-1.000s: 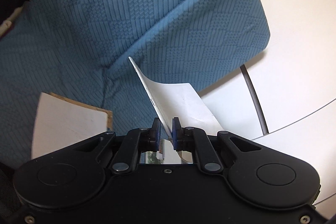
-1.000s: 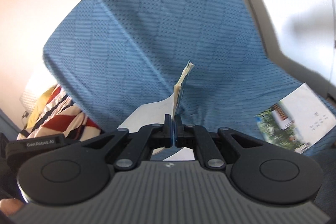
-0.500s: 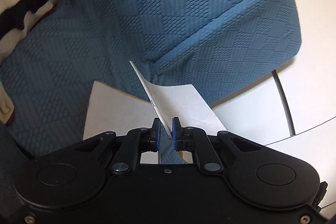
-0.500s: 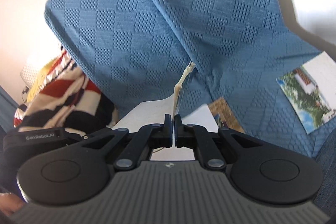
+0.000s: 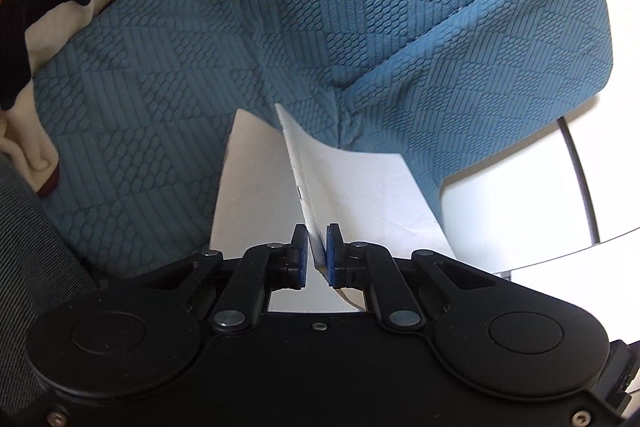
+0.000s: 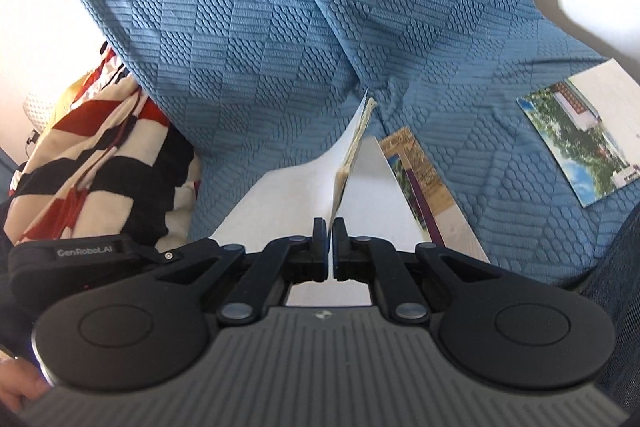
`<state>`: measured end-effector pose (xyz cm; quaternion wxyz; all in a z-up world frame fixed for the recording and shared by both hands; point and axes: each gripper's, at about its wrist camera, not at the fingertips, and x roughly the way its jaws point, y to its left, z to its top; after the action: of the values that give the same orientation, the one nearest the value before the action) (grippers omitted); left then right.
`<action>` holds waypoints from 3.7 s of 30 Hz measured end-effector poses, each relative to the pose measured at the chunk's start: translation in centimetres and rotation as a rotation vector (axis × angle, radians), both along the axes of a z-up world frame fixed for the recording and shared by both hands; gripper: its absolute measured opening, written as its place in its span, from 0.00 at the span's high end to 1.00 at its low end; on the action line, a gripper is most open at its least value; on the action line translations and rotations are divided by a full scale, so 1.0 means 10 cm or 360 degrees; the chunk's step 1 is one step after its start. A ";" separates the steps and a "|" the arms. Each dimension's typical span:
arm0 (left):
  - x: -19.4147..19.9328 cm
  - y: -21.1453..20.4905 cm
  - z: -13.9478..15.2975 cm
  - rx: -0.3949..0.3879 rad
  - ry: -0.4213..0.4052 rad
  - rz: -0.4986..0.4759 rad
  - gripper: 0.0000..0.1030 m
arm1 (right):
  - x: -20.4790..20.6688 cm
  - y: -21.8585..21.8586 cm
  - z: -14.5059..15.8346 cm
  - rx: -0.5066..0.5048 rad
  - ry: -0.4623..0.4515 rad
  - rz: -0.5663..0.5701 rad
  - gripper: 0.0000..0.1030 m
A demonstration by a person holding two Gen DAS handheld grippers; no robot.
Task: Organize objects
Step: 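Lower the white card onto the stack and open the left tool, then back the left tool away and move it toward the photo postcard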
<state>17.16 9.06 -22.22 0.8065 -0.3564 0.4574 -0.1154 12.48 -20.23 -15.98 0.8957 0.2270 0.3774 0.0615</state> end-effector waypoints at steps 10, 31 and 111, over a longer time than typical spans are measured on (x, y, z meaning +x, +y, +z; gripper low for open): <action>-0.14 -0.09 -0.23 0.0084 0.0086 -0.0038 0.95 | -0.12 -0.02 -0.33 0.0019 0.0156 -0.0024 0.93; -0.15 -0.20 -0.44 0.0217 0.0250 -0.0052 0.78 | -0.05 -0.03 -0.59 -0.0058 0.0388 -0.0008 0.79; -0.87 -1.85 1.33 0.0549 -0.0503 -0.0573 0.01 | -1.28 -1.55 0.84 -0.0365 -0.0112 -0.0395 0.15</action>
<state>8.46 -9.48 -8.90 0.8829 -0.1047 0.3950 -0.2312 -0.29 -35.74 -7.56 0.9291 0.1660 0.3193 -0.0850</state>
